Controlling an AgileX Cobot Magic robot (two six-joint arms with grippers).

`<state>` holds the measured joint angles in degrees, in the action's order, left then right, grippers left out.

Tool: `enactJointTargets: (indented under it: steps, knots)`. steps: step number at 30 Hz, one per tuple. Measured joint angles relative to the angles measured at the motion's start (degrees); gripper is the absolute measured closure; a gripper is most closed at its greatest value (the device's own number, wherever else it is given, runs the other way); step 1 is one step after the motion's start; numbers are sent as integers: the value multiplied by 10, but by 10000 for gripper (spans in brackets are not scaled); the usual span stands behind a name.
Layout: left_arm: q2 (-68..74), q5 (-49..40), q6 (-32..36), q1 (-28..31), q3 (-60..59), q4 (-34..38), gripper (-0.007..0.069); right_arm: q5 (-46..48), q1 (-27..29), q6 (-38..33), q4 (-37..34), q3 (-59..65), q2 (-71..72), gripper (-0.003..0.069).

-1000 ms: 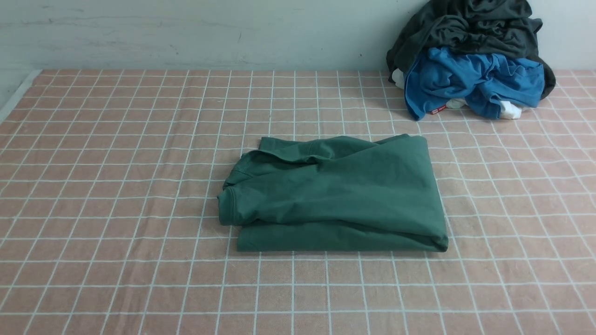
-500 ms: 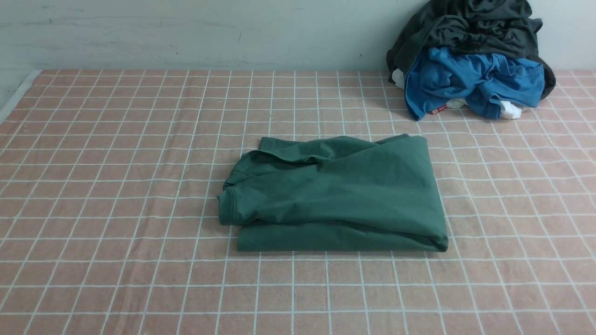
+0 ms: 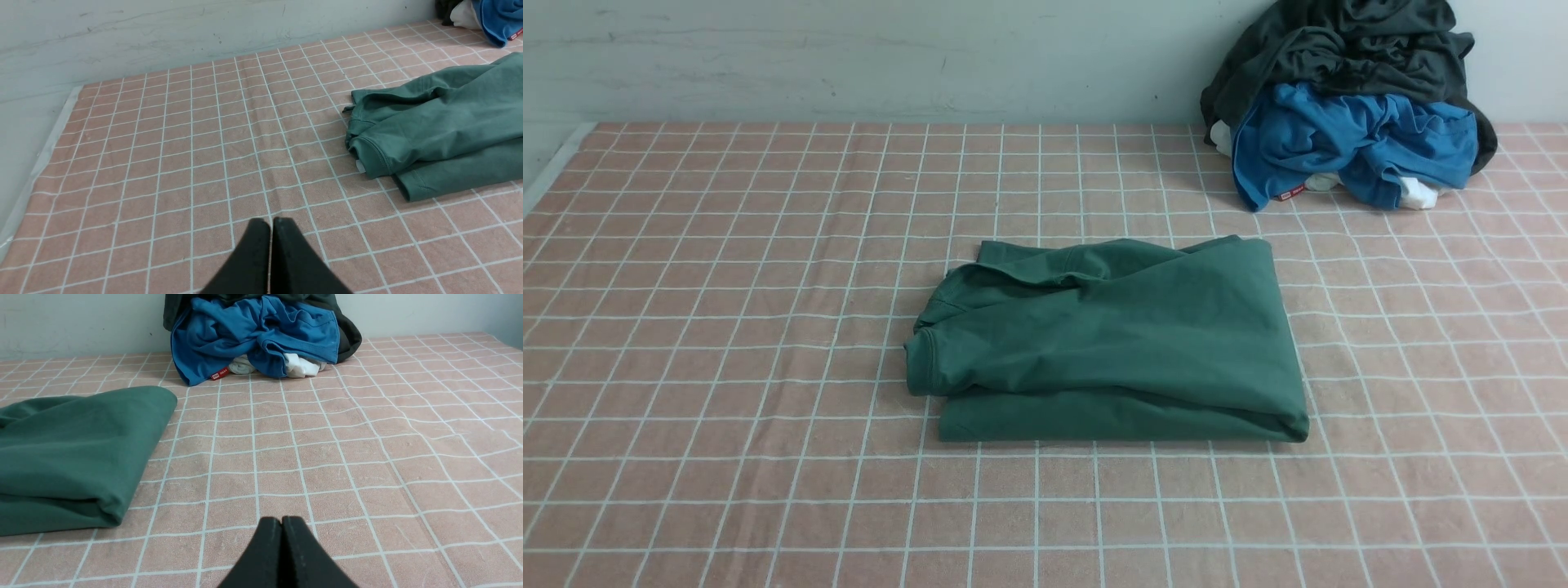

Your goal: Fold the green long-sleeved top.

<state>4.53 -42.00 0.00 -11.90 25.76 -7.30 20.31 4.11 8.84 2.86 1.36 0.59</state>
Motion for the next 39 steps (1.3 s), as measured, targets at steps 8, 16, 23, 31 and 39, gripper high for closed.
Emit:
enactJointTargets:
  steps: [8,16,23,31,39]
  knots:
    - [-13,95,0,16,-67,-9,628,0,0,0,0,0,0,673]
    - [-51,227,17,116,-218,69,628,0,0,0,0,0,0,673]
    - [-51,222,59,138,-267,86,628,1,0,0,0,0,0,673]
    - [-51,221,49,138,-268,82,628,1,0,0,0,0,0,673]
    - [-51,221,47,138,-268,84,628,1,0,0,0,0,0,673]
